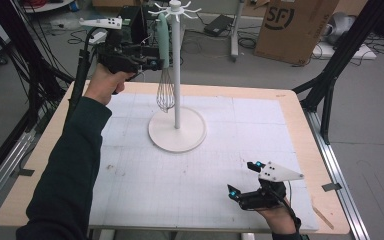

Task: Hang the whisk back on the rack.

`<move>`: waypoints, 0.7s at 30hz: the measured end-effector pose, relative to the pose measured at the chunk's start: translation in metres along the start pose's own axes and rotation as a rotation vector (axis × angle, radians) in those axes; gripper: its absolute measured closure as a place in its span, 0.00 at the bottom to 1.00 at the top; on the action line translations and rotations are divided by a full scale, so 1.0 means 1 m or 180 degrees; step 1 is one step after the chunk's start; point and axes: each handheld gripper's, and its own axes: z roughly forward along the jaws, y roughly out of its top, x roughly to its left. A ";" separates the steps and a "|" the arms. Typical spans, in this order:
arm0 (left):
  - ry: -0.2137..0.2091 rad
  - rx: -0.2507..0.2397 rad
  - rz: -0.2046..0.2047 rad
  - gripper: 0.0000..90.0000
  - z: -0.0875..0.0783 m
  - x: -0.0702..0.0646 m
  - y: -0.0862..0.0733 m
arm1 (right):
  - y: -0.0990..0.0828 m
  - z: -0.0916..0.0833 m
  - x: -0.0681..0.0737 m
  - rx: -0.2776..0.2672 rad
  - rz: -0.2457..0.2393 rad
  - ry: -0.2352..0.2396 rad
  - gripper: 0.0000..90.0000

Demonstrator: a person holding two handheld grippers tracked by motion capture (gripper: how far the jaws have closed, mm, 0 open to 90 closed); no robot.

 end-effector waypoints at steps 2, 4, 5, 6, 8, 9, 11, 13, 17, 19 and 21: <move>0.0079 0.0049 -0.0002 0.17 0.000 -0.005 -0.003 | 0.000 0.000 0.000 -0.0002 0.0007 0.0001 0.00; 0.0133 0.0094 0.0026 0.11 0.000 -0.010 -0.006 | 0.001 0.000 0.001 -0.0002 0.0007 0.0009 0.00; 0.0167 0.0114 0.0045 0.07 0.000 -0.013 -0.008 | 0.001 0.000 0.001 -0.0006 0.0008 0.0007 0.00; 0.0180 0.0122 0.0047 0.05 0.000 -0.014 -0.010 | 0.001 0.000 0.002 -0.0012 0.0016 -0.0004 0.00; 0.0183 0.0126 0.0051 0.02 -0.001 -0.017 -0.014 | 0.003 -0.002 0.002 -0.0047 0.0012 -0.0004 0.00; 0.0206 0.0125 0.0048 0.02 -0.003 -0.019 -0.017 | 0.003 -0.003 0.002 -0.0060 0.0016 -0.0021 0.00; 0.0221 0.0123 0.0052 0.02 -0.006 -0.022 -0.022 | 0.003 -0.005 0.001 -0.0087 0.0050 -0.0026 0.00; 0.0234 0.0109 0.0067 0.02 -0.011 -0.025 -0.027 | 0.004 -0.006 0.000 -0.0109 0.0055 -0.0040 0.00; 0.0279 0.0095 0.0082 0.02 -0.020 -0.030 -0.039 | 0.004 -0.007 -0.001 -0.0137 0.0077 -0.0037 0.00; 0.0303 0.0140 0.0086 0.02 -0.023 -0.031 -0.044 | 0.006 -0.007 -0.001 -0.0143 0.0081 -0.0029 0.00; 0.0326 0.0165 0.0098 0.02 -0.027 -0.033 -0.048 | 0.009 -0.007 0.000 -0.0170 0.0057 -0.0022 0.00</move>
